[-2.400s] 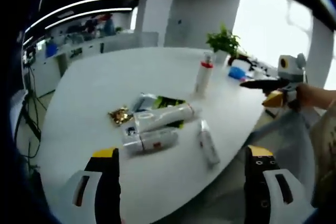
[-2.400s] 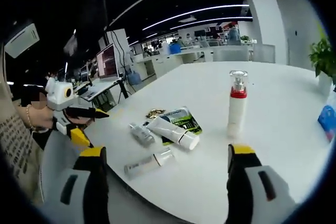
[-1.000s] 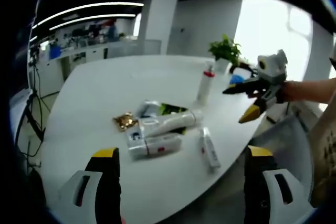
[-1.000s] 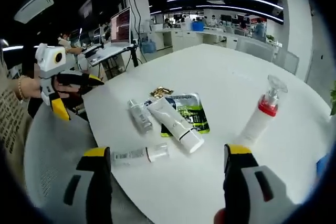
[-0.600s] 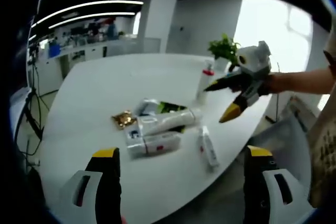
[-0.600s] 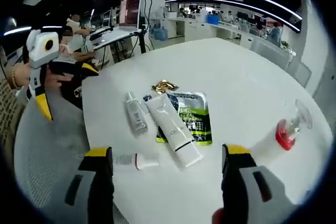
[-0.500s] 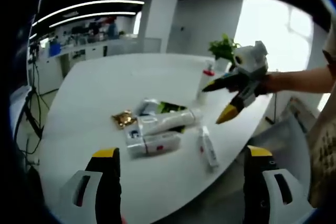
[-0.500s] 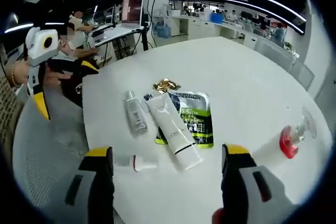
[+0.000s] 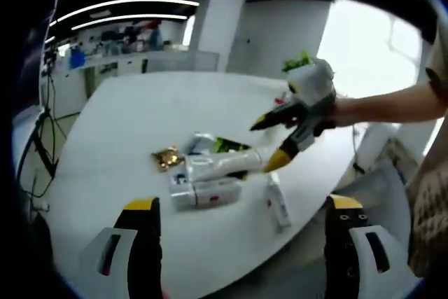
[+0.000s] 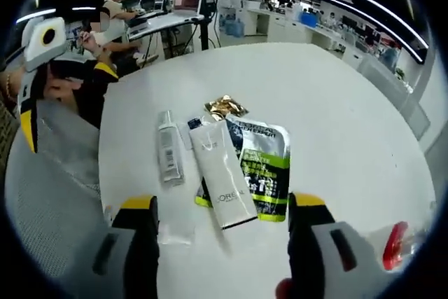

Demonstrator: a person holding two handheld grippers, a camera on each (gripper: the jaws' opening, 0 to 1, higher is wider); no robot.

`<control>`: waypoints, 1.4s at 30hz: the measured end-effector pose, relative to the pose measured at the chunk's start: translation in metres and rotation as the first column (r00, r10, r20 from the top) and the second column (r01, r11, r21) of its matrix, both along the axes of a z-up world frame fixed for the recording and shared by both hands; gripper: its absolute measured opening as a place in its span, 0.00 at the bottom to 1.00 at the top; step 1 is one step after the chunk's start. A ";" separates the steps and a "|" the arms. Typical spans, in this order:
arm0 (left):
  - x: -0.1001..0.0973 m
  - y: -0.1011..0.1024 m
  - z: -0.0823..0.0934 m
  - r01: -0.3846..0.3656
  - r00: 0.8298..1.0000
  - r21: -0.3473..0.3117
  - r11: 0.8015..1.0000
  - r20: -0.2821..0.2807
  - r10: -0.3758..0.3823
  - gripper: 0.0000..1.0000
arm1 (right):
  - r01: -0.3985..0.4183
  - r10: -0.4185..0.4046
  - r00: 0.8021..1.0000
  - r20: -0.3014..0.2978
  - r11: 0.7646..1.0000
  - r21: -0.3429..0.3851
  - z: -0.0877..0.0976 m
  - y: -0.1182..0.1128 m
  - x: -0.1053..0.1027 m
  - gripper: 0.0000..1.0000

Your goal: Arrange the skincare products in the storage area until every visible bottle or jar stands upright without overlapping.

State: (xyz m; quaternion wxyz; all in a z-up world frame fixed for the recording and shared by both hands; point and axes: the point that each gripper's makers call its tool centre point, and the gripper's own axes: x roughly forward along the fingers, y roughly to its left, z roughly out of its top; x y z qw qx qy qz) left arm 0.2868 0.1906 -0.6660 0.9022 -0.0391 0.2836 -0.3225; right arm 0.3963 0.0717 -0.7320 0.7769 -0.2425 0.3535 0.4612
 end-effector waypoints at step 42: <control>0.004 0.004 0.002 -0.045 0.999 -0.064 0.997 -0.032 0.043 0.94 | -0.343 0.352 0.936 -0.010 0.904 -0.256 -0.048 0.063 0.024 0.35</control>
